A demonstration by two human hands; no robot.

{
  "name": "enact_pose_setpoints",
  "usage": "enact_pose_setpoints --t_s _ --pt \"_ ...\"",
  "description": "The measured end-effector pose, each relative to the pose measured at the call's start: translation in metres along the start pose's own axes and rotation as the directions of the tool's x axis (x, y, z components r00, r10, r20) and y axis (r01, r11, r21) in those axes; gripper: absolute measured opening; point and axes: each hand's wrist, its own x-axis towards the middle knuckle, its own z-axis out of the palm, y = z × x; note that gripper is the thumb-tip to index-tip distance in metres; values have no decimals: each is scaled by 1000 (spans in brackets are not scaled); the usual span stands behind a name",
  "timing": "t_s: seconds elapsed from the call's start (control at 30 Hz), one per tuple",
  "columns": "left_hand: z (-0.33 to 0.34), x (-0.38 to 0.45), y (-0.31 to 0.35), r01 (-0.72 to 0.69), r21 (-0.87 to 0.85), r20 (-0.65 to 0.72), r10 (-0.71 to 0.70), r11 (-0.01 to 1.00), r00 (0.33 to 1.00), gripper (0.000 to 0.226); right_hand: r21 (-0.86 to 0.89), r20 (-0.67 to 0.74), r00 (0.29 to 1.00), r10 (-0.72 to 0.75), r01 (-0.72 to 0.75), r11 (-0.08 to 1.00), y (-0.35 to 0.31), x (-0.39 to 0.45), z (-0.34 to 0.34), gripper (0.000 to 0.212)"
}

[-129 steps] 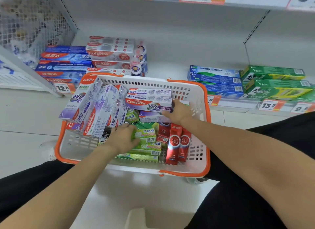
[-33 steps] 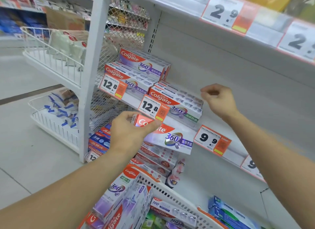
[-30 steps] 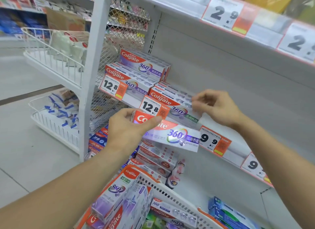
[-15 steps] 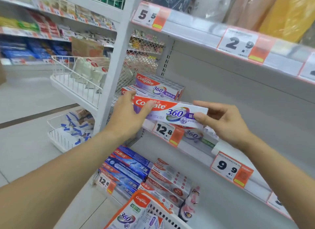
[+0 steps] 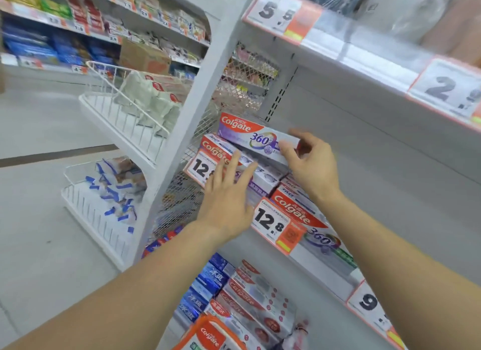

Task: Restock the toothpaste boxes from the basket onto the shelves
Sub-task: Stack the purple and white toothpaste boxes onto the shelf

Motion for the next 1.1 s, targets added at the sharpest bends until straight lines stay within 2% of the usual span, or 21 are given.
enact_pose_setpoints --t_s 0.1,0.2,0.27,0.47,0.57,0.67,0.73,0.8,0.87,0.97,1.1 --pt "1 -3 0 5 17 9 -5 1000 1000 86 -134 13 999 -34 36 990 8 2 4 32" --pt "-1 1 2 37 -38 50 -35 999 998 86 -212 53 999 -12 23 977 14 1 8 30" --pt "-3 4 4 58 -58 85 -53 997 995 85 -218 97 995 -13 34 975 15 0 9 33" --pt "-9 6 14 79 41 133 -84 996 988 86 -207 160 987 -16 50 977 12 -3 2 44" --pt "-14 6 23 85 27 76 -86 996 993 81 -182 113 994 -1 22 983 16 -15 -15 47" --pt "-14 4 36 -28 -22 -72 26 999 997 65 -188 89 992 90 -72 980 36 -32 -49 38" --pt "-8 3 44 -111 -6 -87 110 994 990 54 -266 203 959 200 -142 953 53 -44 -71 42" --pt "1 -1 48 -142 30 -20 143 989 990 55 -302 373 884 281 -171 938 64 -57 -85 52" --pt "10 -5 48 -153 77 28 151 985 988 60 -282 491 831 262 -133 950 69 -68 -90 56" --pt "15 -7 47 -154 105 18 153 982 988 63 -267 473 859 196 -72 961 69 -76 -90 46" --pt "13 -8 47 -144 66 35 142 987 989 64 -244 397 895 203 -110 963 69 -81 -88 42"
